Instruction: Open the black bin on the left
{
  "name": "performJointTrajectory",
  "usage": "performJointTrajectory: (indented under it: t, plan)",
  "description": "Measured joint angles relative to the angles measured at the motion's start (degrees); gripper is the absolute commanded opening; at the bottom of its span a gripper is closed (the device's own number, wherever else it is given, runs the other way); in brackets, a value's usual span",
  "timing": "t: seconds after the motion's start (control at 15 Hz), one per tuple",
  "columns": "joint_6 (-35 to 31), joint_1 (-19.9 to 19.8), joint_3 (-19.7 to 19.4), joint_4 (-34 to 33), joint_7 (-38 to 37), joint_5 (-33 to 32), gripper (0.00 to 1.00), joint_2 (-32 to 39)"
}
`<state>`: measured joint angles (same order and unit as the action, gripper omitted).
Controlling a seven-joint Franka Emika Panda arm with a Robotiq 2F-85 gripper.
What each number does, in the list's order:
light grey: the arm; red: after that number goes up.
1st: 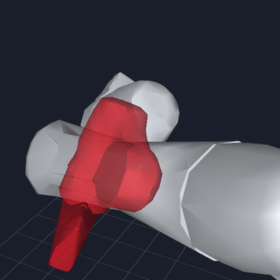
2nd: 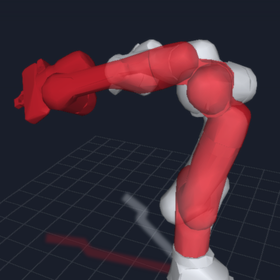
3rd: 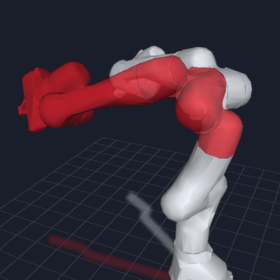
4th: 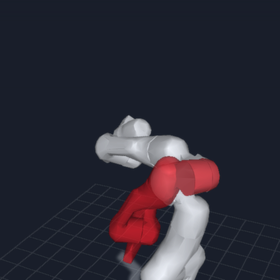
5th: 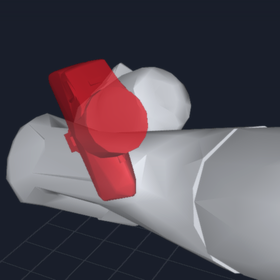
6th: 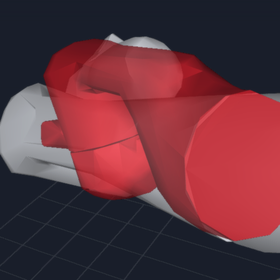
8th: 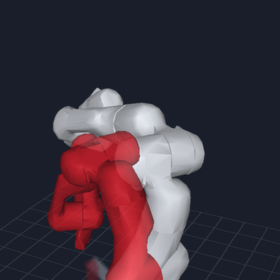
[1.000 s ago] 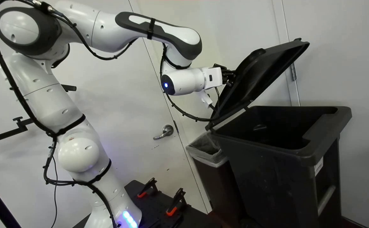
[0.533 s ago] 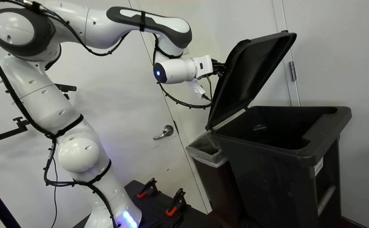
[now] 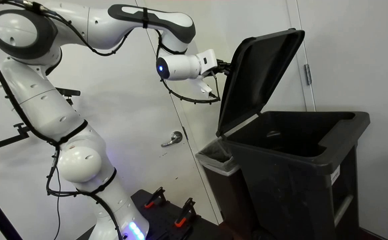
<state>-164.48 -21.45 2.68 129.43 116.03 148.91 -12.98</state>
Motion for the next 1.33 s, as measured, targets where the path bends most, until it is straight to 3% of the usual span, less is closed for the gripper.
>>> performJointTrajectory:
  t: [0.87,1.27,1.33]
  plan:
    - [-4.4,-15.7,21.3,-2.9,3.0,0.0,0.03,-2.7]
    - [-6.8,-30.0,37.0,-4.4,3.0,0.0,0.03,-5.3]
    - [-6.9,-32.9,40.1,-4.5,3.0,0.0,0.13,-6.1]
